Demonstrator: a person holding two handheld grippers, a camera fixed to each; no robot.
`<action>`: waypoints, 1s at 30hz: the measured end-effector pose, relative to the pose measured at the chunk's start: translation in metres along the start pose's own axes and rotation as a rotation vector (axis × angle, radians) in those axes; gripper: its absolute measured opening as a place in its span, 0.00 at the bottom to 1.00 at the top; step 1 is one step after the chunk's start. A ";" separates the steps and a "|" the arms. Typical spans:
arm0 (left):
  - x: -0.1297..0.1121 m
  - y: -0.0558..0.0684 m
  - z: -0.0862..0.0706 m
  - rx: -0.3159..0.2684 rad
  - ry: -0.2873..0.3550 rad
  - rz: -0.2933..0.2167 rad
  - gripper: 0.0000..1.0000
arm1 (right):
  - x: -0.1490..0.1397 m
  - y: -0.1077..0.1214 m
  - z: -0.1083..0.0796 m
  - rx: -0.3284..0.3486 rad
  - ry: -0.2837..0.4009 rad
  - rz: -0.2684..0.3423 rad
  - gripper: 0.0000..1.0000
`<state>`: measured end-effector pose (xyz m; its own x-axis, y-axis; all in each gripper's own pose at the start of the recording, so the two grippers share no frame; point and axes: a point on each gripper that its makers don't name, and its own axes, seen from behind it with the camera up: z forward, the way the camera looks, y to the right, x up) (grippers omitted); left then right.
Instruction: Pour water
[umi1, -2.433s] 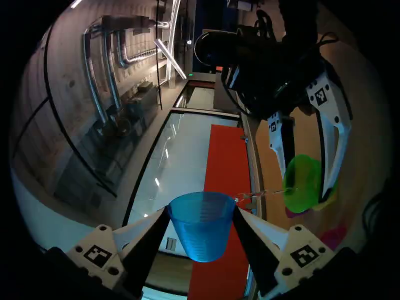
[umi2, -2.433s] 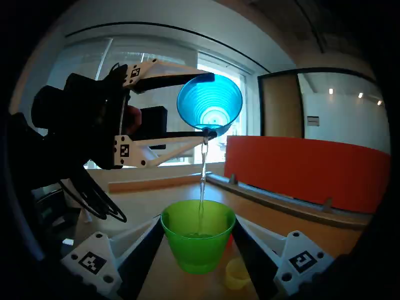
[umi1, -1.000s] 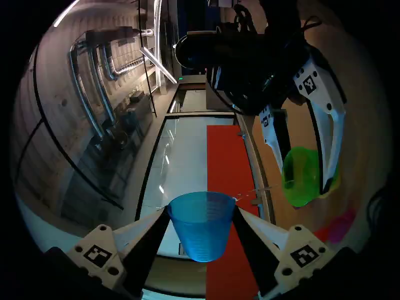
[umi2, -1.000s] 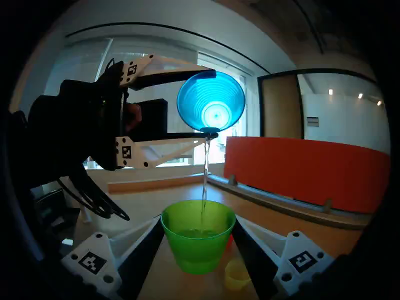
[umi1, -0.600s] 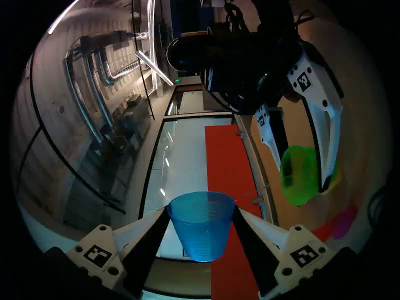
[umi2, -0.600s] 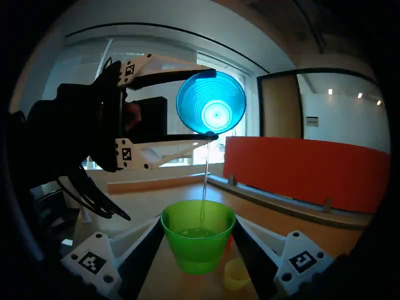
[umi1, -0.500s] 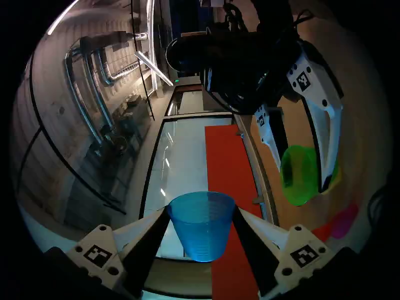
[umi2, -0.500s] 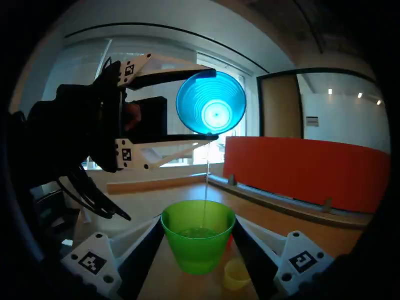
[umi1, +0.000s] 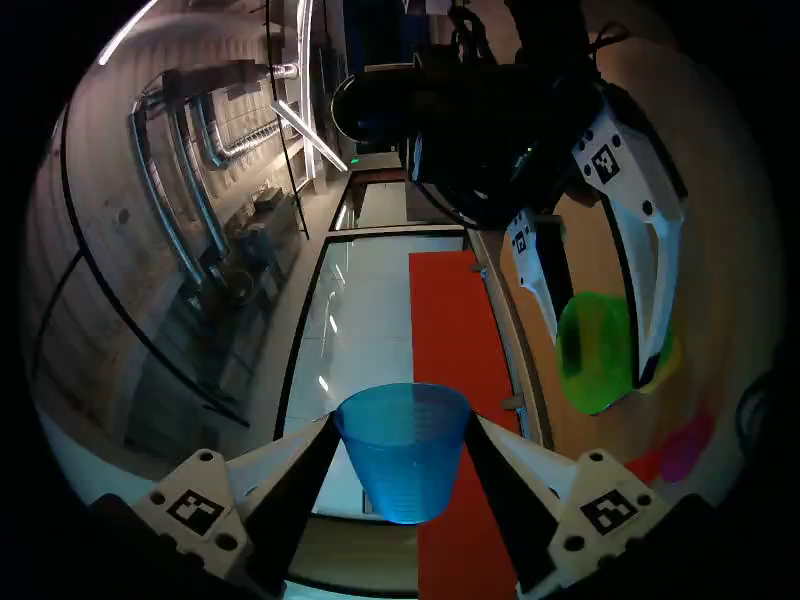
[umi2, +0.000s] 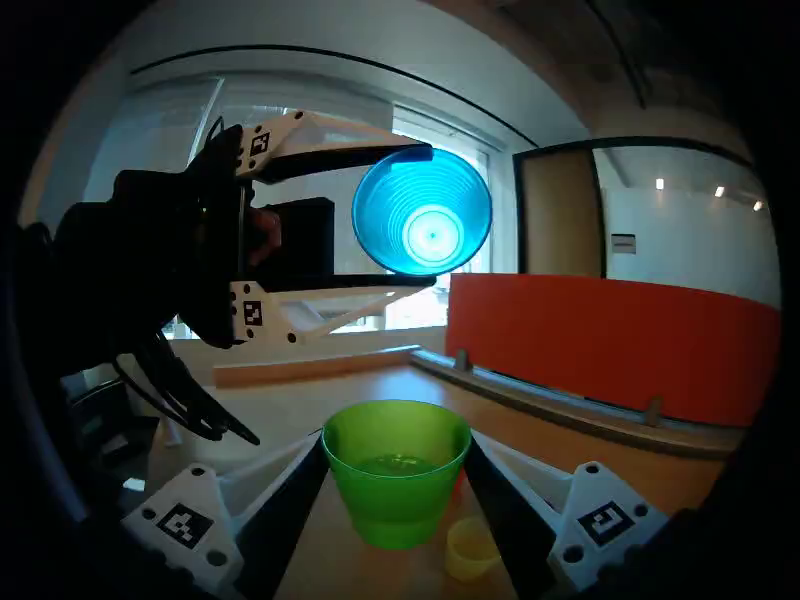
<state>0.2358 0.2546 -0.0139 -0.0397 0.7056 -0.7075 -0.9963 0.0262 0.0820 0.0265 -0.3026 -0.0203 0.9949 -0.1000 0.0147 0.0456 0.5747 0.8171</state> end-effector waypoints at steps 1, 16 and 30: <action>-0.001 0.000 0.000 0.000 -0.001 -0.003 0.88 | 0.000 0.000 0.000 0.000 0.000 0.000 0.91; -0.020 -0.003 0.003 0.024 -0.036 -0.173 0.88 | 0.001 0.002 -0.005 -0.007 0.009 -0.004 0.91; -0.031 0.007 0.003 0.033 -0.056 -0.425 0.88 | 0.004 0.005 -0.010 -0.016 0.021 -0.009 0.91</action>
<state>0.2302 0.2352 0.0105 0.3791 0.6647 -0.6437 -0.9201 0.3449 -0.1858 0.0314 -0.2925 -0.0219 0.9961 -0.0883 -0.0043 0.0555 0.5865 0.8080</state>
